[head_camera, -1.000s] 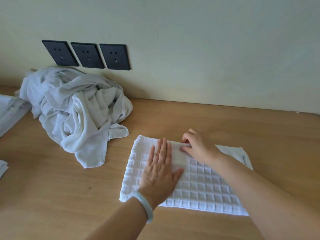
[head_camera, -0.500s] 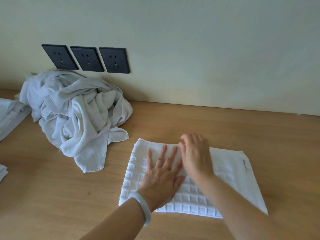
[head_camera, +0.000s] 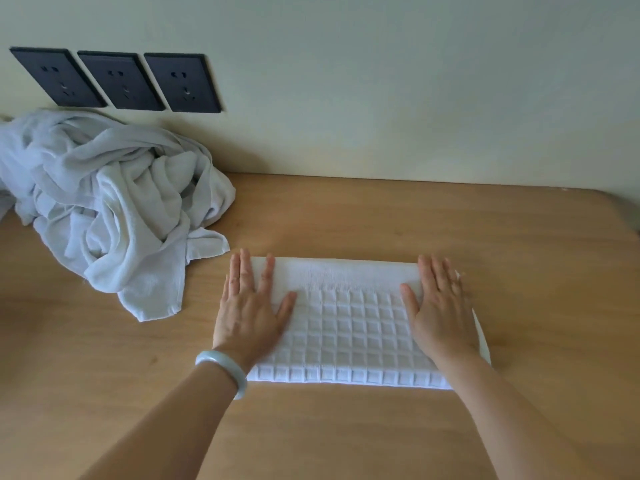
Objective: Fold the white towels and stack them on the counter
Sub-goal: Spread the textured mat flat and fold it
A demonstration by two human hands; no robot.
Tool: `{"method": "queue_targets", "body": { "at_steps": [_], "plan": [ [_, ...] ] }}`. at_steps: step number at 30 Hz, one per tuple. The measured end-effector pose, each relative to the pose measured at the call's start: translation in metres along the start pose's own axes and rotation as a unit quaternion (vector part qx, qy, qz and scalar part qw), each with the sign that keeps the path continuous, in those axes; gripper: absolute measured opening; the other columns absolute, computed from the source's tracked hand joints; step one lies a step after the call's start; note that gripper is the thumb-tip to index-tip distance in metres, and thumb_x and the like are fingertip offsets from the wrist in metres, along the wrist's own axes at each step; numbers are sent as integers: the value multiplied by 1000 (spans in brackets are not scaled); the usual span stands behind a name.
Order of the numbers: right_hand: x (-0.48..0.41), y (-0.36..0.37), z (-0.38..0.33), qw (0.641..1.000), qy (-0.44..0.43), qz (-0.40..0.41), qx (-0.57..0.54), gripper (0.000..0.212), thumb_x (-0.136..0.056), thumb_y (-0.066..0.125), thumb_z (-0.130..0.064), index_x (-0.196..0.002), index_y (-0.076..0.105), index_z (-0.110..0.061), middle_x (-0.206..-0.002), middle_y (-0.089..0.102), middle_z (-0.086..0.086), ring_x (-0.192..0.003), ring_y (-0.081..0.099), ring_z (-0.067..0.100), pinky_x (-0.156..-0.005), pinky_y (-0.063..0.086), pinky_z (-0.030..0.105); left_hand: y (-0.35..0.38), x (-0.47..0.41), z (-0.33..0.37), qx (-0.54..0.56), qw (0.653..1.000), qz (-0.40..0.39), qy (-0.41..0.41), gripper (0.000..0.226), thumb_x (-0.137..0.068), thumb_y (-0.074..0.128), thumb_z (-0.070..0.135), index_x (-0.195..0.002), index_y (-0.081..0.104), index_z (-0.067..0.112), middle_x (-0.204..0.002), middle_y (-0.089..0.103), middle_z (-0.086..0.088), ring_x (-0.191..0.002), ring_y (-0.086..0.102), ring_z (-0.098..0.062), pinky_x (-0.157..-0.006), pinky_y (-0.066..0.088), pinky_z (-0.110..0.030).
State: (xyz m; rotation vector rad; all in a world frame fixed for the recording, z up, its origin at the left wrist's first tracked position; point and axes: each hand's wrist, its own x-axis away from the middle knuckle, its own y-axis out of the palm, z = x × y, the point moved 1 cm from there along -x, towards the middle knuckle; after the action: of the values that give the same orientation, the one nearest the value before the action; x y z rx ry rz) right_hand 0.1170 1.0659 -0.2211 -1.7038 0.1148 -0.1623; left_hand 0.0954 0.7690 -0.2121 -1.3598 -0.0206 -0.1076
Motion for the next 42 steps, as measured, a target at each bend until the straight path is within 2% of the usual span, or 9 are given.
{"method": "queue_targets", "body": {
  "at_steps": [6, 11, 13, 15, 19, 23, 27, 38, 42],
  "plan": [
    [13, -6, 21, 994, -6, -20, -107, 66, -99, 13, -55, -155, 3, -22, -163, 1, -3, -149, -3, 12, -121, 6, 33, -7, 1, -13, 81, 996, -39, -20, 81, -92, 23, 70, -155, -8, 31, -163, -10, -6, -151, -3, -24, -123, 10, -40],
    [25, -34, 29, 952, 231, 5, -201, 53, -96, 49, -40, -134, 45, -3, -136, 45, 21, -120, 44, 35, -93, 37, 40, -34, 4, -16, 184, 972, -47, -141, 75, -96, 44, 52, -156, 9, 21, -157, 21, -12, -143, 24, -32, -117, 25, -46],
    [31, -41, 35, 908, 301, -56, -287, 42, -92, 56, -38, -112, 56, -1, -118, 55, 21, -96, 55, 34, -79, 44, 38, -37, 2, -25, 251, 931, -62, -256, 73, -94, 52, 51, -147, 27, 8, -143, 37, -18, -129, 40, -38, -108, 36, -50],
    [28, -51, 40, 831, 322, -114, -439, 37, -89, 62, -36, -103, 62, -1, -108, 66, 18, -91, 63, 31, -86, 52, 43, -41, -2, -27, 356, 862, -95, -347, 73, -87, 63, 53, -133, 42, 1, -127, 53, -17, -111, 55, -36, -100, 46, -49],
    [28, -81, 40, 714, 324, -193, -590, 27, -86, 72, -28, -103, 68, -7, -101, 73, 10, -96, 68, 27, -88, 52, 44, -60, -3, -17, 518, 762, -158, -354, 43, -84, 75, 37, -105, 64, 1, -98, 69, -15, -88, 66, -31, -89, 53, -42],
    [45, -93, 23, 773, 267, -174, -548, 30, -90, 65, -35, -108, 67, -10, -104, 72, 9, -97, 68, 28, -90, 52, 45, -87, 12, -18, 558, 740, -194, -322, 30, -82, 77, 22, -98, 64, 0, -94, 70, -16, -81, 67, -30, -72, 55, -37],
    [65, -115, -27, 825, 221, -133, -503, 24, -96, 57, -33, -102, 64, -11, -101, 69, 8, -90, 66, 24, -74, 50, 36, -126, 27, -50, 556, 757, -162, -302, 31, -82, 78, 25, -103, 65, 7, -98, 71, -17, -89, 69, -34, -84, 56, -44],
    [47, -181, -165, 828, 117, -73, -544, 17, -91, 64, -29, -91, 66, -12, -92, 71, 10, -78, 67, 25, -64, 51, 35, -246, 50, -162, 599, 742, -66, -296, 39, -80, 80, 30, -109, 67, 7, -98, 75, -15, -91, 72, -31, -87, 57, -44],
    [25, -194, -214, 828, 78, -87, -548, 19, -85, 68, -36, -90, 69, -18, -92, 73, 7, -85, 70, 30, -82, 56, 50, -271, 62, -202, 620, 720, -23, -310, 40, -80, 80, 32, -109, 68, 8, -95, 76, -13, -87, 73, -29, -79, 59, -41]
  ]
}}
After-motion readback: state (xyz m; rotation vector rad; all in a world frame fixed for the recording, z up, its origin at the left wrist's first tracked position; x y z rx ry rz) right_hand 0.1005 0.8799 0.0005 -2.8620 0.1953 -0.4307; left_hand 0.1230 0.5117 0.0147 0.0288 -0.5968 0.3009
